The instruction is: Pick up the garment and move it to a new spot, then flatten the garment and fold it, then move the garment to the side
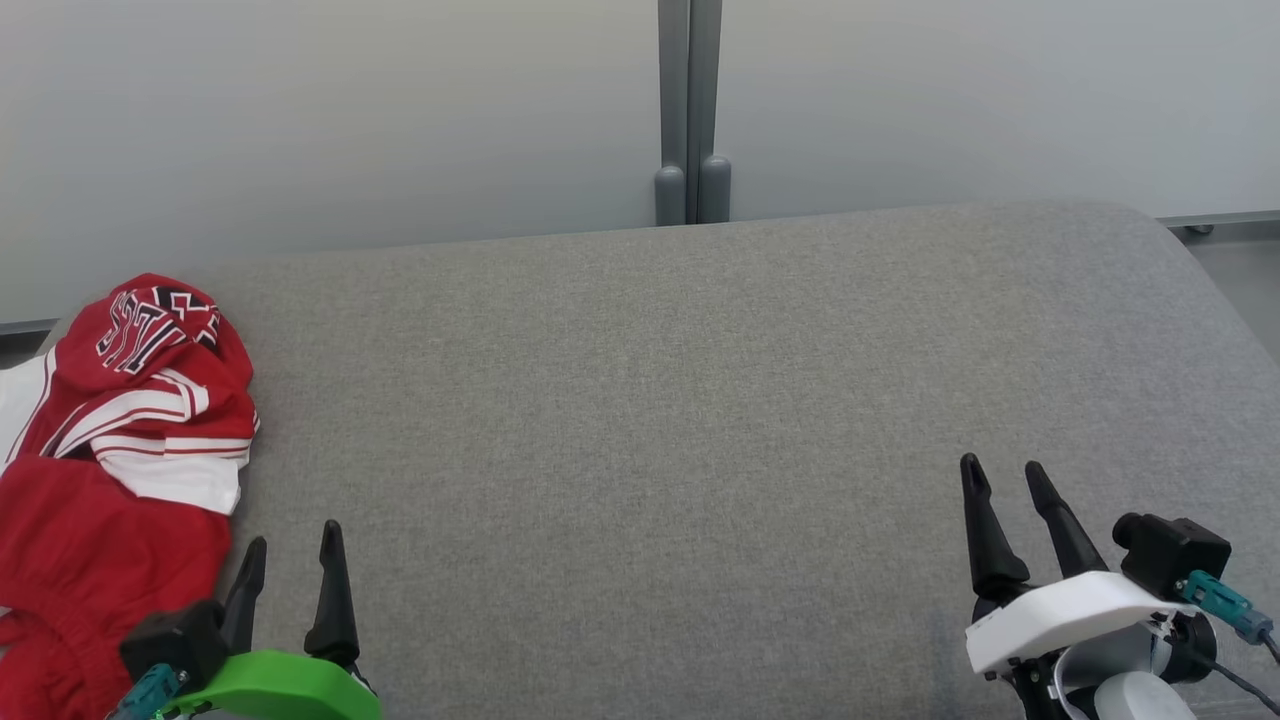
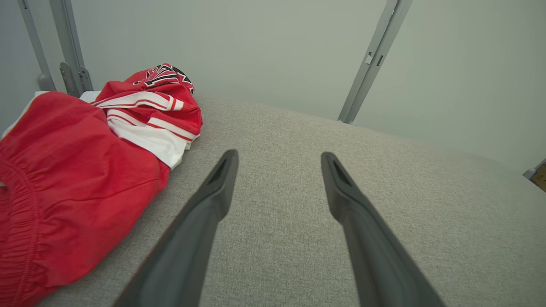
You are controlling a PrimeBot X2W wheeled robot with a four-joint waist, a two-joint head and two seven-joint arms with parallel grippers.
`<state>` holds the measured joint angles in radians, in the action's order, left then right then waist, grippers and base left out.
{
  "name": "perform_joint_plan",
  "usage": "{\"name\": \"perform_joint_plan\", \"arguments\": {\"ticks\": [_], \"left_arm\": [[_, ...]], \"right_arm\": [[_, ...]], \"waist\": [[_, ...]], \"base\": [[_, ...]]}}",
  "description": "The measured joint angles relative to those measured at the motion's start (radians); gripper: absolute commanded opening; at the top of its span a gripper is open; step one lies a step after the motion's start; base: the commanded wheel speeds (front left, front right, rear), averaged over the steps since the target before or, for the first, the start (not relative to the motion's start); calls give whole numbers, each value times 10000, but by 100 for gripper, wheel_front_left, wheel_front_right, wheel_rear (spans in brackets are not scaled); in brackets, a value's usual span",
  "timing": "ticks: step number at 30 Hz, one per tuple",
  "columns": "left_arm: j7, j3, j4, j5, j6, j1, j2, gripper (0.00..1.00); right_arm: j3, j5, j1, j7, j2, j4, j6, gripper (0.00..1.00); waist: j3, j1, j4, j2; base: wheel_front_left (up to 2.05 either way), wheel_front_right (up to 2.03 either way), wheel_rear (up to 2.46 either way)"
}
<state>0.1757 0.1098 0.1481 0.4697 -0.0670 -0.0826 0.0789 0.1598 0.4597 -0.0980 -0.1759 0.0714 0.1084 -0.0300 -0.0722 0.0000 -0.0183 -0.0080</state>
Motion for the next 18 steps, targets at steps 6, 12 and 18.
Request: {"name": "perform_joint_plan", "arguments": {"ticks": [6,12,18], "left_arm": [[205,-8,-50,-581,-138,-37,-29,100],[383,65,-84,-1223,-249,-227,-35,100],[577,176,-173,-1791,-303,-245,-42,100]], "right_arm": [[119,-761,-151,-186,27,-140,-117,100],[234,-1563,-160,-366,86,-337,-161,100],[364,-2353,-190,-579,176,-499,-245,100]], "waist": [[-27,0,-14,0],[-47,0,-25,0],[-65,0,-29,0]], "base": [[0,0,0],[0,0,0],[0,0,0]]}}
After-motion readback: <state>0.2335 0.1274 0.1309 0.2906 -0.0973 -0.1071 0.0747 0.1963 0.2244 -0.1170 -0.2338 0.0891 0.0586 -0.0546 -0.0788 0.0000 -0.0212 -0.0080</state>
